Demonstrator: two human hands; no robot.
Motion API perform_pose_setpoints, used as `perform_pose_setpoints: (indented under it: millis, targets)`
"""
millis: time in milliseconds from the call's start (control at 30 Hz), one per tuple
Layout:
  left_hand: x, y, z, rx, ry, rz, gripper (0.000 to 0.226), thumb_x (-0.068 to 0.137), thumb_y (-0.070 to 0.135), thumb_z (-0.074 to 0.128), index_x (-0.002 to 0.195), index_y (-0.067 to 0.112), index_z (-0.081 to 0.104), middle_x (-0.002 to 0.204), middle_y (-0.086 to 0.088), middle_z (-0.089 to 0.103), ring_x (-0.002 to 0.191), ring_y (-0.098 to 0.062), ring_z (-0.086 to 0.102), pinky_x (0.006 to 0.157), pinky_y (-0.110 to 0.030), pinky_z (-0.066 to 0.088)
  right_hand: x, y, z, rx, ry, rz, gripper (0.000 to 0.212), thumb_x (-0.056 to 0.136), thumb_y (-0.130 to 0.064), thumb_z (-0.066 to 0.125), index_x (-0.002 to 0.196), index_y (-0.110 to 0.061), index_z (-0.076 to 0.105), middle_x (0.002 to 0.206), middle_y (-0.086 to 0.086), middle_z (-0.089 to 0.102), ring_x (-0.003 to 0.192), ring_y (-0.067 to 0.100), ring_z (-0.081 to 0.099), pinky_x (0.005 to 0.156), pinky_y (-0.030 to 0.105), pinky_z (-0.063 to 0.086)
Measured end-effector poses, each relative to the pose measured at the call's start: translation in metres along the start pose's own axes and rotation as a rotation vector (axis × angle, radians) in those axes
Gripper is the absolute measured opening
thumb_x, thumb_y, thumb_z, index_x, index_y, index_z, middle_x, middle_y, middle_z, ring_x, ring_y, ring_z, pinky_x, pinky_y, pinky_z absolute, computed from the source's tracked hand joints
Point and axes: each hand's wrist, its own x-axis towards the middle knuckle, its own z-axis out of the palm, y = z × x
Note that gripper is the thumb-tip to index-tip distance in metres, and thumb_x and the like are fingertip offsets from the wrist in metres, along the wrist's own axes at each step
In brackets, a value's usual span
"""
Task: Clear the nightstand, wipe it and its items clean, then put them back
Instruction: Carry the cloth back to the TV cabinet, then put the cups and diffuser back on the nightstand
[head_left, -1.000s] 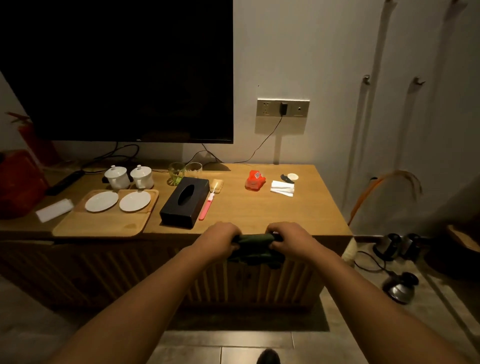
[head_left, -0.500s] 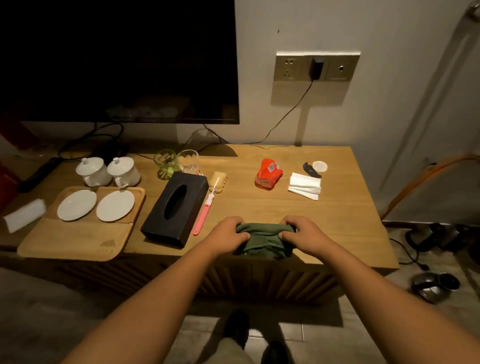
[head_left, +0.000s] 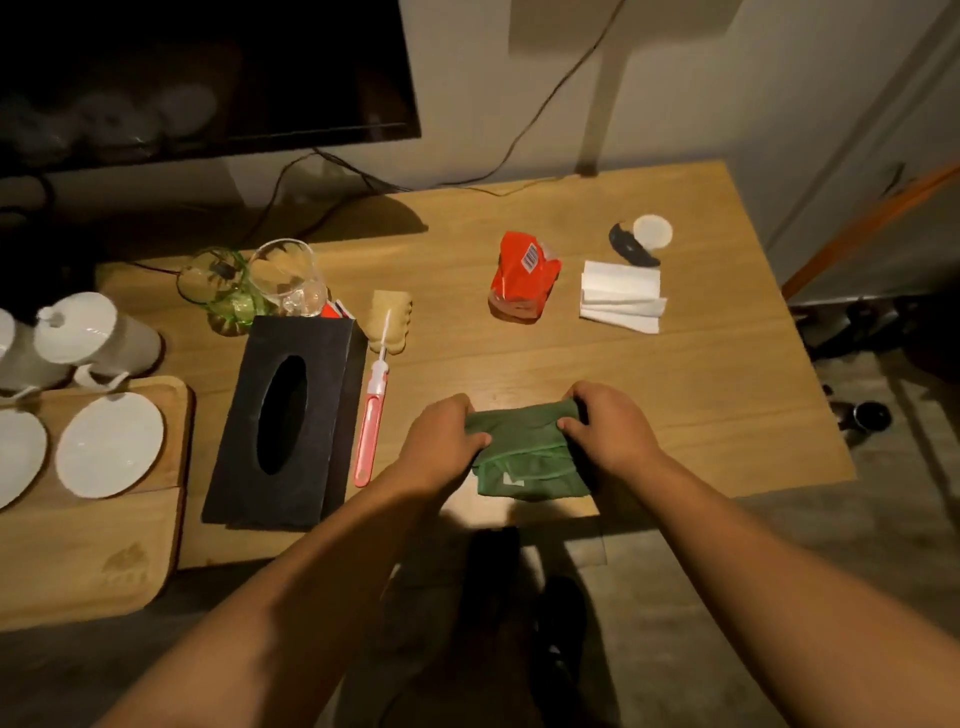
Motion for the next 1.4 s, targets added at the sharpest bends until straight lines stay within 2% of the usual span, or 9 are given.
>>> perform_pose_setpoints:
  millis: [167,267,500,633,800,933,1100,1200,1400]
  targets:
    - [0.004,0.013,-0.001,0.305,0.071,0.088,0.037,0.082,0.029,0.07,0.108,0.014,0.048,0.109,-0.009,0.048,0.097,-0.029,0.05,0.084,-0.045,0.048,-0.013,0.005,-0.001,-0.01,0.09,0.13,0.031,0.083,-0.04,0.066,0.1,-0.02,0.051,0.095,0.005,0.059,0.085,0.028,0.057,0.069,0.037,0.049]
    - [0.005,0.04,0.005,0.515,0.112,0.343,0.03,0.083,0.018,0.061,0.11,0.015,0.048,0.111,-0.01,0.048,0.101,-0.03,0.045,0.082,-0.042,0.043,-0.037,0.019,-0.011,0.069,0.14,0.235,0.025,0.085,-0.033,0.063,0.104,-0.018,0.054,0.097,0.006,0.063,0.088,0.027,0.059,0.073,0.038,0.05]
    - [-0.03,0.145,0.074,0.661,-0.307,0.789,0.032,0.086,0.028,0.058,0.113,0.012,0.052,0.112,-0.013,0.056,0.107,-0.036,0.054,0.084,-0.047,0.049,-0.161,0.078,-0.022,0.277,0.206,0.553,0.026,0.088,-0.032,0.061,0.11,-0.017,0.058,0.102,0.006,0.067,0.095,0.026,0.063,0.083,0.042,0.053]
    - [-0.096,0.19,0.139,0.773,-0.512,1.031,0.035,0.086,0.027,0.059,0.116,0.008,0.052,0.115,-0.017,0.058,0.109,-0.037,0.057,0.089,-0.047,0.049,-0.278,0.108,0.005,0.412,0.371,0.78,0.031,0.088,-0.033,0.06,0.115,-0.016,0.057,0.094,0.005,0.062,0.091,0.027,0.062,0.074,0.035,0.049]
    - [-0.213,0.199,0.22,0.895,-0.68,1.292,0.036,0.09,0.027,0.06,0.121,0.01,0.054,0.119,-0.012,0.062,0.105,-0.029,0.061,0.089,-0.041,0.052,-0.431,0.117,0.071,0.545,0.65,1.056,0.036,0.088,-0.032,0.06,0.12,-0.017,0.058,0.104,0.004,0.063,0.087,0.018,0.057,0.07,0.026,0.04]
    - [-0.327,0.178,0.283,1.0,-0.78,1.499,0.039,0.09,0.029,0.061,0.123,0.01,0.054,0.118,-0.012,0.062,0.106,-0.029,0.06,0.087,-0.037,0.051,-0.554,0.095,0.137,0.69,0.804,1.21,0.034,0.087,-0.029,0.06,0.118,-0.014,0.059,0.107,0.005,0.063,0.095,0.023,0.06,0.081,0.031,0.049]
    - [-0.512,0.119,0.355,1.042,-0.939,1.772,0.04,0.09,0.031,0.061,0.124,0.01,0.055,0.12,-0.013,0.063,0.108,-0.029,0.061,0.09,-0.038,0.05,-0.729,0.03,0.244,0.804,0.974,1.47,0.033,0.087,-0.025,0.059,0.118,-0.012,0.059,0.116,0.009,0.063,0.106,0.027,0.06,0.086,0.031,0.047]
    - [-0.596,0.089,0.38,1.076,-1.02,1.896,0.041,0.09,0.031,0.062,0.124,0.009,0.056,0.12,-0.014,0.064,0.11,-0.03,0.06,0.092,-0.036,0.049,-0.801,-0.007,0.289,0.755,1.052,1.619,0.03,0.088,-0.023,0.06,0.116,-0.011,0.061,0.116,0.012,0.064,0.107,0.029,0.06,0.08,0.026,0.039]
    - [-0.766,0.018,0.418,1.172,-1.231,2.157,0.033,0.089,0.023,0.061,0.118,0.007,0.059,0.119,-0.017,0.062,0.111,-0.033,0.059,0.093,-0.04,0.049,-0.926,-0.086,0.363,0.932,1.195,1.925,0.031,0.091,-0.023,0.056,0.118,-0.009,0.06,0.119,0.016,0.063,0.111,0.034,0.059,0.093,0.04,0.047]
